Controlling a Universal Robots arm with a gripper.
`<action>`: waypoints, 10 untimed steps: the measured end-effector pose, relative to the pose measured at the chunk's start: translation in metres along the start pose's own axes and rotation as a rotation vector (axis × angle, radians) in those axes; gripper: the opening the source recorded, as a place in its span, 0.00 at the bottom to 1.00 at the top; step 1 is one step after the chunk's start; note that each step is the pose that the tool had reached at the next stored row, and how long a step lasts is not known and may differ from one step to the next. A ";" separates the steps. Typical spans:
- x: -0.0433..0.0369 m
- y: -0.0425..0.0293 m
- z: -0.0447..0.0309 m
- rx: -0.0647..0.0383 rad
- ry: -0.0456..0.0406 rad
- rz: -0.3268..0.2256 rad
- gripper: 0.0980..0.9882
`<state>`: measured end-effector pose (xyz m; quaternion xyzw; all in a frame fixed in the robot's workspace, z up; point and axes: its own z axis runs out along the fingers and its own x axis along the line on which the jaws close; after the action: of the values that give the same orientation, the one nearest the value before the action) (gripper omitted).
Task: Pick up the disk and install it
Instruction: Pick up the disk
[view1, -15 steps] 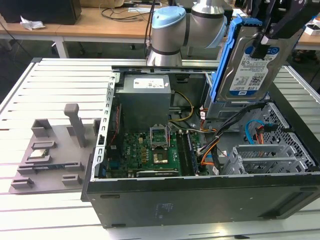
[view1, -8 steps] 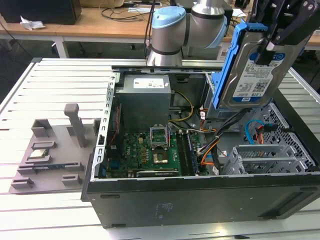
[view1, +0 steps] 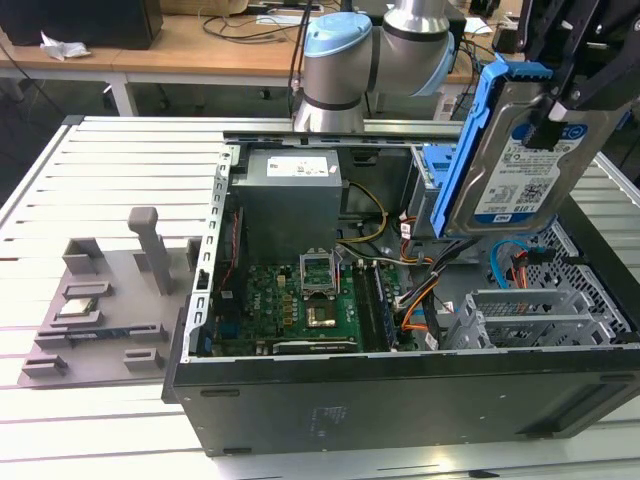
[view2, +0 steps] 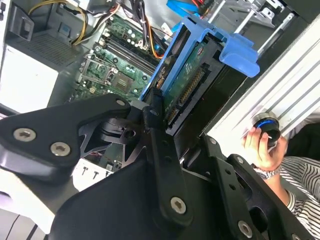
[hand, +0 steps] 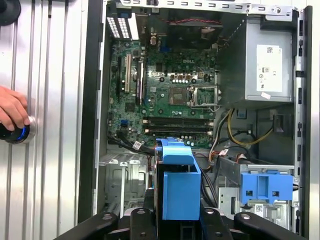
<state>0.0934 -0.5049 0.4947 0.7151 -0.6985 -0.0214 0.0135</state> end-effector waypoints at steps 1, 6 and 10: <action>0.0026 0.0001 0.0001 0.000 0.0000 0.000 0.30; 0.0145 0.0003 0.0001 0.000 0.0001 0.000 0.30; 0.0219 0.0005 0.0002 0.000 0.0003 0.000 0.30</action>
<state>0.0934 -0.5268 0.4943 0.7152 -0.6985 -0.0213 0.0136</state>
